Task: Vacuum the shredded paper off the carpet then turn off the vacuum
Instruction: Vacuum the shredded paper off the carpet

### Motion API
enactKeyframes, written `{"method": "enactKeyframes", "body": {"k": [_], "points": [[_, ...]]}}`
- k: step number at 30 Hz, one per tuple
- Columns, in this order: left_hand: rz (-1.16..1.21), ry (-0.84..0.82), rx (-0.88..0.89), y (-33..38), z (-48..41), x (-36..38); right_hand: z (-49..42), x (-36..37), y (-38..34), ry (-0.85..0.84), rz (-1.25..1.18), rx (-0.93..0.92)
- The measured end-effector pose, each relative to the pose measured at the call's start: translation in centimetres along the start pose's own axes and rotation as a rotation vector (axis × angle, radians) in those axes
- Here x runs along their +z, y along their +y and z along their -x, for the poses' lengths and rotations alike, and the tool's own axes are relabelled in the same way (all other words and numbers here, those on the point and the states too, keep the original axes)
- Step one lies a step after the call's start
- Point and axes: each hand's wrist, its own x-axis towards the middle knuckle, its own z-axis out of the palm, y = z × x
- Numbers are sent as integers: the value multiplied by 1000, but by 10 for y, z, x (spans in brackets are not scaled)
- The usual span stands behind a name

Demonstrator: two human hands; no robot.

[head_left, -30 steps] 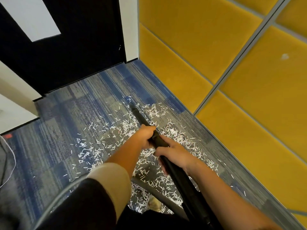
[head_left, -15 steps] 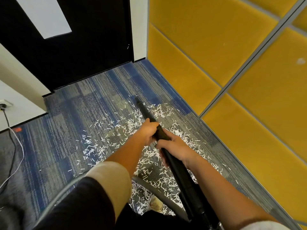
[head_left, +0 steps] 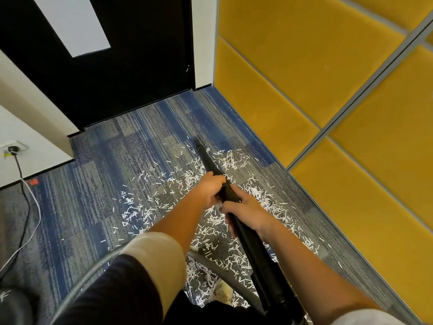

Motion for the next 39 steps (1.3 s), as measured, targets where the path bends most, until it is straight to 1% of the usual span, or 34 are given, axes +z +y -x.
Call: {"method": "enactKeyframes", "body": {"k": [4, 8, 14, 20, 29, 32, 35, 39], "points": [[14, 33, 3, -1, 1, -10, -2, 6, -5, -28, 29, 27], [8, 57, -41, -7, 4, -19, -5, 15, -1, -39, 95, 30], [8, 12, -21, -10, 2, -21, -3, 16, 2, -10, 62, 17], [7, -27, -22, -5, -3, -4, -3, 7, -1, 19, 41, 16], [41, 27, -16, -5, -5, -26, -13, 23, -10, -27, 181, -19], [70, 43, -28, -6, -3, -35, -14, 24, -12, -52, 224, -6], [92, 44, -45, -7, -2, -44, -13, 23, -11, -81, 241, 27], [97, 33, -49, -11, -2, -44, -12, 23, -6, -78, 243, 9]]}}
